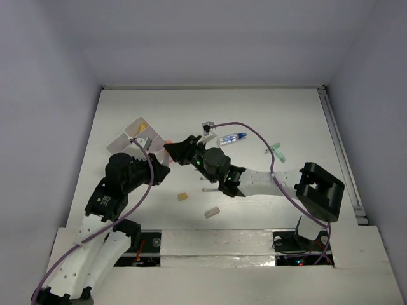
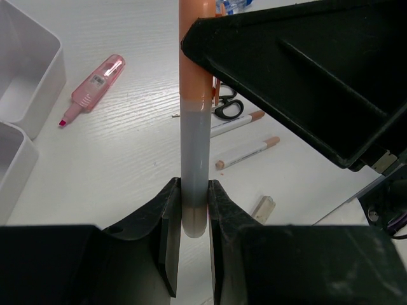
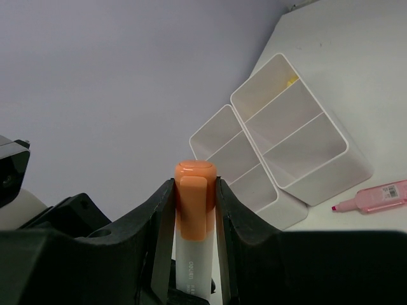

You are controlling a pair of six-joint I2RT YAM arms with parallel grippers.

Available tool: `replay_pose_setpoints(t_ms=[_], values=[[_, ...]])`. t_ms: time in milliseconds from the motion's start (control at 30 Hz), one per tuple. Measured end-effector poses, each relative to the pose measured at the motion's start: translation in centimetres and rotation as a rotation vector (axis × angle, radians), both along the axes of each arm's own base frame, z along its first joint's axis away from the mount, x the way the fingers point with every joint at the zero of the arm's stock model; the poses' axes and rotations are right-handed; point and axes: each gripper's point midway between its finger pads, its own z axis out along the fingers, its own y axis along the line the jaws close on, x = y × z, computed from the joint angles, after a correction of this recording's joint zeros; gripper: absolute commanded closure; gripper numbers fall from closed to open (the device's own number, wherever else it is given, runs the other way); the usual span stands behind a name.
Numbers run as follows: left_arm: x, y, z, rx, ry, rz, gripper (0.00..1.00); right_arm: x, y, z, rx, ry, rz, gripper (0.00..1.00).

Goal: Sort the stationery into containers
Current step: Close the pen cap on the pen, then place the pen in the storage box.

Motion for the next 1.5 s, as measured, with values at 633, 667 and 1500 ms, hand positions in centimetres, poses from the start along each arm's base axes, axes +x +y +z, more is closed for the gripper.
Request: replay_pose_setpoints(t_ms=[633,667,1500], values=[[2.6,1.5,6.5,-0.076,-0.289,0.117,0.61,5.5,2.3,6.0,0.075,-0.039,0.117,1.0],[2.6,1.7,7.3,-0.085,-0.323,0.127,0.56,6.3,2.4,6.4,0.07,-0.046,0.115,1.0],[0.7,5.6,13.9,-0.161,-0.594,0.309,0.01,21.3,9.8,0.9,-0.044,-0.165,-0.028,1.0]])
